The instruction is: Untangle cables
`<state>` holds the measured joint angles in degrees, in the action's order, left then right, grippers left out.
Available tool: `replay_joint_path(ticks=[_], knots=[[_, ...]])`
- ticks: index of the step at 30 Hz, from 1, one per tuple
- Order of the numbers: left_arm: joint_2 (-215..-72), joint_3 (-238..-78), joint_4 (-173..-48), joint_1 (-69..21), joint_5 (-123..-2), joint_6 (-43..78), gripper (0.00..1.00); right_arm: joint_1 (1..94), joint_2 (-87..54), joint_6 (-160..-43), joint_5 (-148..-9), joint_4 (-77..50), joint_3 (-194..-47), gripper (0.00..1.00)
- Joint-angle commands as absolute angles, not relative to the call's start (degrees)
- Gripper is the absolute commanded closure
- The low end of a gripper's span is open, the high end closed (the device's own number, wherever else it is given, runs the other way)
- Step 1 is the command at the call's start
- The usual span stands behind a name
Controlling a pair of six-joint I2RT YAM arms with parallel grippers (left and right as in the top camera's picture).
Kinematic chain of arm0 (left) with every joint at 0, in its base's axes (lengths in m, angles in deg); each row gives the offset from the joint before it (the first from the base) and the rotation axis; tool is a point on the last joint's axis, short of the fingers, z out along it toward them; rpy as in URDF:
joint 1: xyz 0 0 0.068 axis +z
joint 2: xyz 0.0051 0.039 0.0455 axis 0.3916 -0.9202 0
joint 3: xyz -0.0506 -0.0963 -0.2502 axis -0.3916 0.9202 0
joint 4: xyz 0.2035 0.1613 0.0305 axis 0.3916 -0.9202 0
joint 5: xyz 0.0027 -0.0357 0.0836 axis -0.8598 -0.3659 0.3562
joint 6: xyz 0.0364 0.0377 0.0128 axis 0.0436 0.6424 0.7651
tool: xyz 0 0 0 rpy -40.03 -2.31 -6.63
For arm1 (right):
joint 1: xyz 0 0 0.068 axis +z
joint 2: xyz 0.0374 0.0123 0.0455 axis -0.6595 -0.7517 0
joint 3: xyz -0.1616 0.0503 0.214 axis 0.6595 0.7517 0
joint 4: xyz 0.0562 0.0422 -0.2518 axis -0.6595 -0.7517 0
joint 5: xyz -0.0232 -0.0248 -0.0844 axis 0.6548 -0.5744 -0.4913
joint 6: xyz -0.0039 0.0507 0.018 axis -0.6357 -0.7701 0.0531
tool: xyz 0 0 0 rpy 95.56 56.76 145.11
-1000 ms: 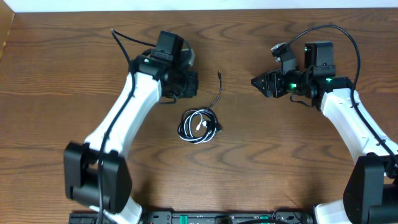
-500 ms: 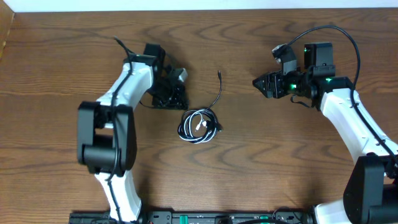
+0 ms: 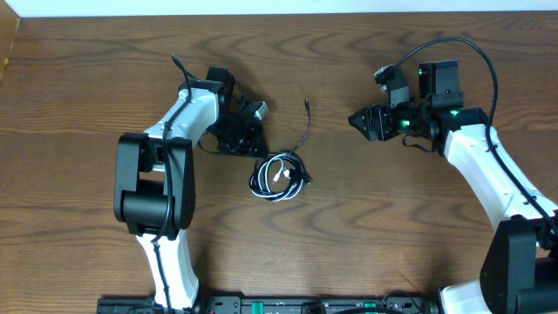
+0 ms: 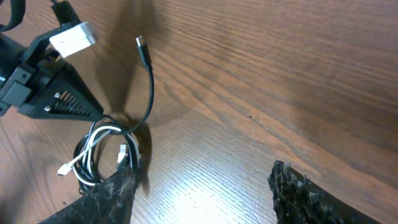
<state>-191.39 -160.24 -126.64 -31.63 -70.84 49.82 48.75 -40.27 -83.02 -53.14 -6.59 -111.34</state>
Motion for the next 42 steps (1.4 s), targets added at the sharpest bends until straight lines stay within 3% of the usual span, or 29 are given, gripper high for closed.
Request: replay_joint_path(ticks=[1,6,18,20,24,35,42], knots=[[-192.49,-159.73,-126.13,-31.59,-68.85,51.11,0.78,49.23,-40.51,-83.55,-53.23,-6.65,-112.21,0.34],[-192.49,-159.3,-126.03,-31.59,-67.59,52.07,0.68,49.25,-40.51,-83.55,-53.23,-6.65,-112.21,0.34],[-192.53,-155.32,-126.27,-31.63,-71.91,56.88,0.68,49.25,-40.51,-83.55,-53.21,-6.63,-112.21,0.34],[-192.6,-154.82,-126.22,-31.63,-71.94,56.88,0.72,49.25,-40.51,-83.55,-53.21,-6.65,-112.21,0.34],[-192.55,-155.03,-126.27,-31.63,-72.2,56.47,0.92,49.25,-40.51,-83.55,-53.16,-6.63,-112.21,0.33],[-186.17,-164.3,-132.19,-31.65,-85.4,54.26,0.93,53.6,-40.51,-84.2,-51.87,-3.99,-112.21,0.3],[-174.63,-165.55,-130.64,-31.63,-86.25,51.51,0.93,58.17,-39.96,-92.83,-51.35,4.91,-112.35,0.31]])
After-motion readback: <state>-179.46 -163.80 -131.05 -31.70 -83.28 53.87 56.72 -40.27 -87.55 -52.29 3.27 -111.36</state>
